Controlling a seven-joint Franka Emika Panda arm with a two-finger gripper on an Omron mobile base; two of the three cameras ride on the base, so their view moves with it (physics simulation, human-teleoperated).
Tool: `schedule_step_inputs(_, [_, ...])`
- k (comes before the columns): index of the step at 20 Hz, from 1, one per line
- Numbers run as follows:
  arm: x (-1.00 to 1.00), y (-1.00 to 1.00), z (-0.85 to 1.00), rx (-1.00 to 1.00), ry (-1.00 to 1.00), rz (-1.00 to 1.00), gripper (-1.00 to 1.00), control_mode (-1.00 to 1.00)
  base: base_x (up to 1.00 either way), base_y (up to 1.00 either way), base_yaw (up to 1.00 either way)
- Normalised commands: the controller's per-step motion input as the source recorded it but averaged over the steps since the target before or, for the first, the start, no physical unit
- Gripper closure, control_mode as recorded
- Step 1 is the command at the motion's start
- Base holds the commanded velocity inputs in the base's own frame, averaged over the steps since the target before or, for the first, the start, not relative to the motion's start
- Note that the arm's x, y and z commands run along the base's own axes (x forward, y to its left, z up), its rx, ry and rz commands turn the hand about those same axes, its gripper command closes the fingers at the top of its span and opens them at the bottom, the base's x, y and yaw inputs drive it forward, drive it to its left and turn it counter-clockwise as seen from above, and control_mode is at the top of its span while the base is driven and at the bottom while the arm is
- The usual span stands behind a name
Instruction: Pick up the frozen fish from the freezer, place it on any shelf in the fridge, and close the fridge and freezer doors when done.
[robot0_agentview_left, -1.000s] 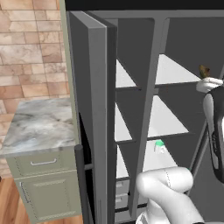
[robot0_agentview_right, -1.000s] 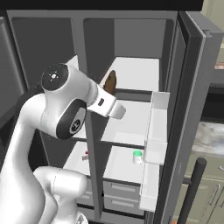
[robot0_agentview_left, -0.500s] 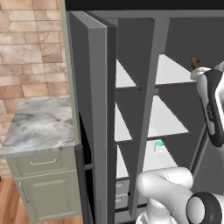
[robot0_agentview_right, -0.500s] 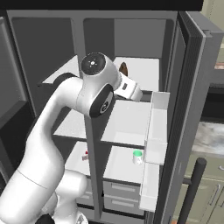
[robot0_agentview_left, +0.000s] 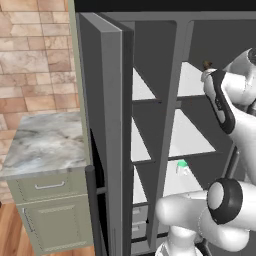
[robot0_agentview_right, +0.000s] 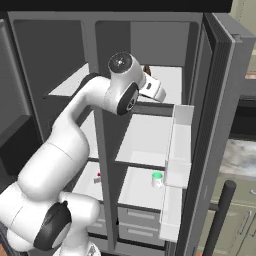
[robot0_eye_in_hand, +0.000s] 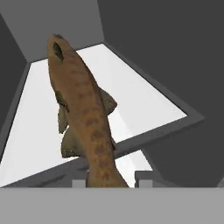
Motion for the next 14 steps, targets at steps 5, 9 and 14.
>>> schedule_step_inputs(5, [1.00, -0.11, -0.24, 0.00, 0.00, 0.00, 1.00, -1.00, 0.00, 0.00, 0.00])
schedule_step_inputs(9, [1.00, -0.11, -0.21, 0.00, 0.00, 0.00, 1.00, -1.00, 0.00, 0.00, 0.00])
schedule_step_inputs(14, [0.78, -0.06, -0.21, 0.00, -0.02, 0.00, -1.00, -1.00, 0.00, 0.00, 0.00])
